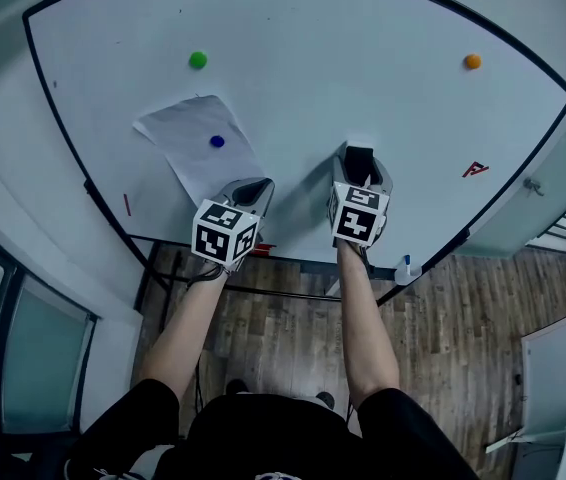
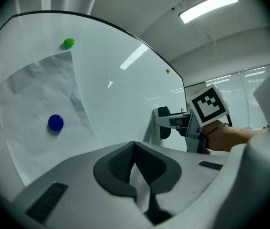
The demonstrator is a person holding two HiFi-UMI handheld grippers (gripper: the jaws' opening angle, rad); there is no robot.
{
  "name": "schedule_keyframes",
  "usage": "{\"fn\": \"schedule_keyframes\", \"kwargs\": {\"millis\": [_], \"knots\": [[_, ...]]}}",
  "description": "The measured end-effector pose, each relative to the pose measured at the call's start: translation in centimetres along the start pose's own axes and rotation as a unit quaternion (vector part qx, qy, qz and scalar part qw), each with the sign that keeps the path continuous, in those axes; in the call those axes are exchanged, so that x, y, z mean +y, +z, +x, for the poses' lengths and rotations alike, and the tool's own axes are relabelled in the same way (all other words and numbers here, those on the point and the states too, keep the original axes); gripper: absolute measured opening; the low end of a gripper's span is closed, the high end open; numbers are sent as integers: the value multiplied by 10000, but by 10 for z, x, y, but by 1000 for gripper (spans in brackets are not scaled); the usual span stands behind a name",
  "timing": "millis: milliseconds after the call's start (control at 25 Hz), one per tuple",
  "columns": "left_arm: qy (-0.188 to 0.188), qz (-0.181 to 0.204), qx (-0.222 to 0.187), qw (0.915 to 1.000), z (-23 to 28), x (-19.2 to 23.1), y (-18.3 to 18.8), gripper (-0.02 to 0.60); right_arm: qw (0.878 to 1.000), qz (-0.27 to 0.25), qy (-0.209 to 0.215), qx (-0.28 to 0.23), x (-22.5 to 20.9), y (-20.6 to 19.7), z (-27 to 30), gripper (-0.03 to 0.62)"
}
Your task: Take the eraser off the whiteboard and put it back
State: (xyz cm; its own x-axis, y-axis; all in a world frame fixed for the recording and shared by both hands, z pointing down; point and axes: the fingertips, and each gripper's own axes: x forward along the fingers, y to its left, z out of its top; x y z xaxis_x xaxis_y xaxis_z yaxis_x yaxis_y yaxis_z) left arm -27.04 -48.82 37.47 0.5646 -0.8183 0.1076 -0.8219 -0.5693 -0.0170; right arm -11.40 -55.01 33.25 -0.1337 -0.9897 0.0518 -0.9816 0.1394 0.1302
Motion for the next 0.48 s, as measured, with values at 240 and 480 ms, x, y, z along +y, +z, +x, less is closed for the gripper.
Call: {"fn": "schedule_keyframes", "kwargs": {"millis": [240, 480], "knots": [[78, -131, -38, 9999, 6, -3, -1, 18, 9998, -1, 199, -12, 1, -4, -9, 278], [98, -172, -58, 9998, 17, -17, -2, 18, 9987, 121, 499, -28, -5, -17, -24, 278]]}}
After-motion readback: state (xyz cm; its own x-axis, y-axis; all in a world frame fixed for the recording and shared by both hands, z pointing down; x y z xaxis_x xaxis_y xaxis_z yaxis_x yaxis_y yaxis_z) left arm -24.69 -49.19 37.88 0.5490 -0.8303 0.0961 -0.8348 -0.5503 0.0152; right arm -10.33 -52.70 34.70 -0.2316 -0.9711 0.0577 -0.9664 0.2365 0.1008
